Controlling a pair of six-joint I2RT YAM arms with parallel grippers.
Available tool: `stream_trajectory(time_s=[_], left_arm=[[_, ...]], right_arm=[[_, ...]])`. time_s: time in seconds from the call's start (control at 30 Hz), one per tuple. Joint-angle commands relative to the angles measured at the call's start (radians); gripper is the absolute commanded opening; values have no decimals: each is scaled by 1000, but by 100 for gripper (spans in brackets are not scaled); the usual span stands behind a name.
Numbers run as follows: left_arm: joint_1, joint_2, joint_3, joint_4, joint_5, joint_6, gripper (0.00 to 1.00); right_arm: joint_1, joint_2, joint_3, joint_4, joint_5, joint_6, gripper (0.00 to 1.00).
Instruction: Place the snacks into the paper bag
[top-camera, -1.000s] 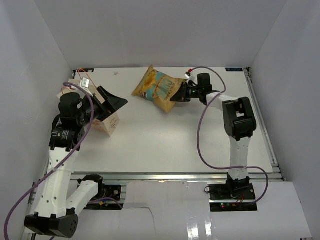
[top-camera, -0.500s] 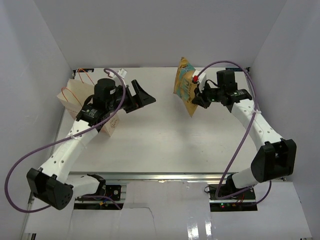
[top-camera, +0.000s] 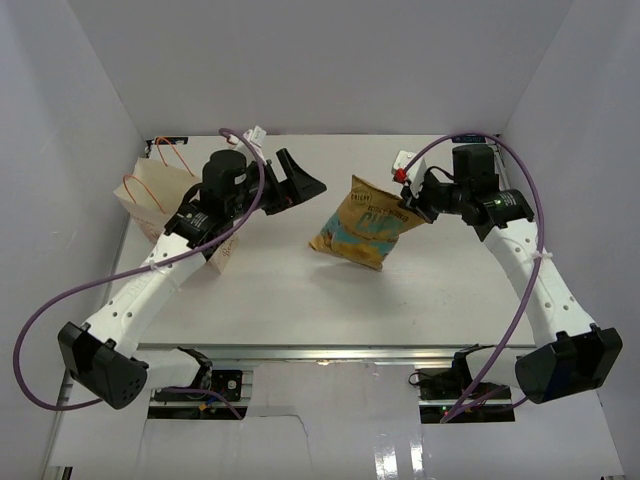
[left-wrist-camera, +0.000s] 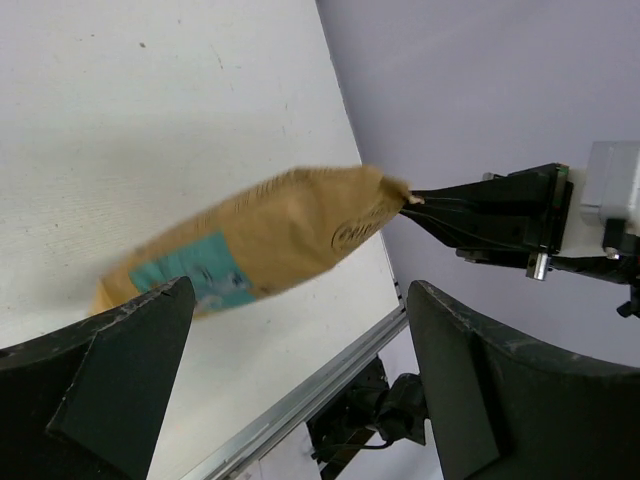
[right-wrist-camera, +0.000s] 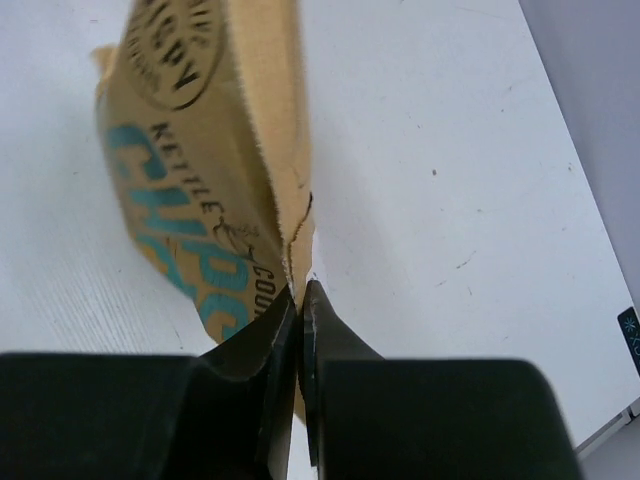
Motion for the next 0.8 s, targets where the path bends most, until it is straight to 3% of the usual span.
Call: stream_trajectory(time_s=[0.0,0.17,0.3,0.43,0.67,0.77], left_arm=[[-6,-92,-21,32,-9,-6,98],[-63,-115,-54,32,31,12,98],[-190,-96,-48,37,33,155,98],[-255,-52,-15,37,-1,400,98],[-260,11,63,22,-104,717,98],[-260,17,69,25,-72,857,98]], right_arm=[[-2,-20,49,21,-50,11,8],[7,-20,6,15,-92,33,8],[38,-38,-27,14,-112,1,8],[66,-54,-43,4,-115,-35,8],[79,-83,-56,-40,-144,-117,8],[81,-97,-66,-58,-165,-153,8]])
